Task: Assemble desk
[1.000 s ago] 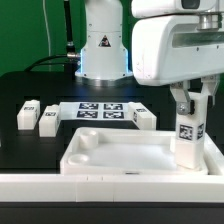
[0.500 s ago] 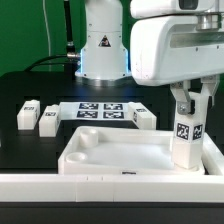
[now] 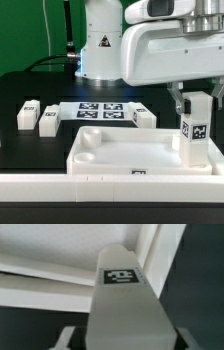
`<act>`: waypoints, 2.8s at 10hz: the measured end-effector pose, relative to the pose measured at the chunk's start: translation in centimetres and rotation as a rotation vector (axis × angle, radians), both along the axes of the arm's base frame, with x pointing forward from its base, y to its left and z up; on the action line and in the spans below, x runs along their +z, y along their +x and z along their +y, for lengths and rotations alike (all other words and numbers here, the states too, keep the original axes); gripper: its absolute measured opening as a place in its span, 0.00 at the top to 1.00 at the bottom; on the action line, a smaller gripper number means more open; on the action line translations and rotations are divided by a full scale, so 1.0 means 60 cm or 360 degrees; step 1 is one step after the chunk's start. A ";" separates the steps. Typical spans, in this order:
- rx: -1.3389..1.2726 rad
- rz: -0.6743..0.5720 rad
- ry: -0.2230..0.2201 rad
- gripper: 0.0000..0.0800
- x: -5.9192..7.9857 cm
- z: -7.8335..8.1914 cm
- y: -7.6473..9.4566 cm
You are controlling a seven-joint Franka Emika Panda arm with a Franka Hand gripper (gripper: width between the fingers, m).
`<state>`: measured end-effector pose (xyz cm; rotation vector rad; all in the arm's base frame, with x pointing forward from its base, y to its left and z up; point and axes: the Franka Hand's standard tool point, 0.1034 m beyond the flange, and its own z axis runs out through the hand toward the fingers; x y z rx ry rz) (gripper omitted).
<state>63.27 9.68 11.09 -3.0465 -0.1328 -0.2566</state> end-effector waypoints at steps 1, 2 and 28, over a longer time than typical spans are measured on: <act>-0.0159 0.0015 0.0026 0.64 0.000 0.004 -0.001; -0.0274 0.0026 0.0041 0.64 -0.001 0.005 -0.001; 0.1093 -0.0079 -0.0249 0.19 0.004 0.009 -0.002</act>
Offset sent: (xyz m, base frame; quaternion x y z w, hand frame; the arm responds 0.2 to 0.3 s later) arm -0.0004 0.0091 -0.0036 -0.0051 -0.0137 0.2552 0.9668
